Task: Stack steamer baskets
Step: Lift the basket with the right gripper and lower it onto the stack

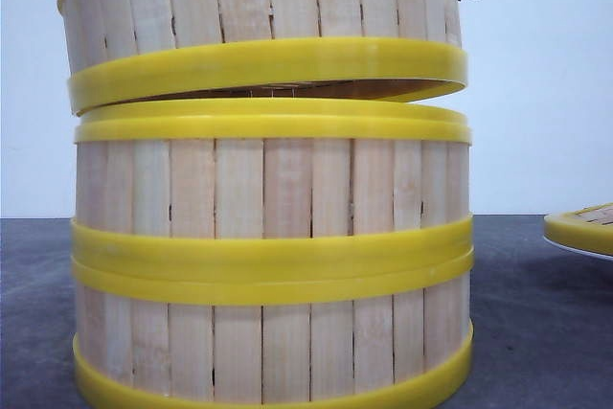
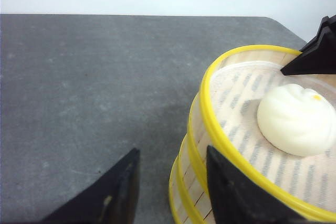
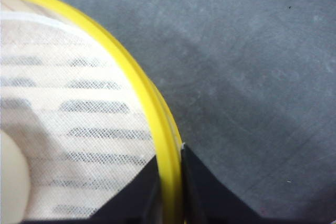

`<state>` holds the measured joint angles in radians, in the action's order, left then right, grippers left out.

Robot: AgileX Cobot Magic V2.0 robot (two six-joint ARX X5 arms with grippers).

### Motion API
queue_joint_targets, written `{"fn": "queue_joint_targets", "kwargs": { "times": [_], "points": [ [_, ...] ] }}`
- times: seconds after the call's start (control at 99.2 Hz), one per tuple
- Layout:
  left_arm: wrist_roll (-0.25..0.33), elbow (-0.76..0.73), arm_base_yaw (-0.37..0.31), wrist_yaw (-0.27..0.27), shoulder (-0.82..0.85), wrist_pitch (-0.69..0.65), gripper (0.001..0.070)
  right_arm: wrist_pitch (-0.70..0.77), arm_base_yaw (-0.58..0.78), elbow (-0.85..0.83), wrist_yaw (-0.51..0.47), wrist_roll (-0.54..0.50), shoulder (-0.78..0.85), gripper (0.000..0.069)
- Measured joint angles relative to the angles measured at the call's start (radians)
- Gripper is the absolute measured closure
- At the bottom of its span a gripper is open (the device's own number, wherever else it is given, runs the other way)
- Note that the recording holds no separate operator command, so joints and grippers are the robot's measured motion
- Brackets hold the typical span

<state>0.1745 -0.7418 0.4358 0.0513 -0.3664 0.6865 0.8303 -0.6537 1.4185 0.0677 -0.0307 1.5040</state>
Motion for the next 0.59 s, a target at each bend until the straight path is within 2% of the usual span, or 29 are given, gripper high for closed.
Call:
{"fn": "queue_joint_targets", "kwargs": {
  "times": [0.595],
  "points": [
    [-0.018,0.000,0.000,0.000,0.000,0.006,0.0481,0.034,0.000,0.000,0.000,0.001,0.001,0.0662]
  ]
}}
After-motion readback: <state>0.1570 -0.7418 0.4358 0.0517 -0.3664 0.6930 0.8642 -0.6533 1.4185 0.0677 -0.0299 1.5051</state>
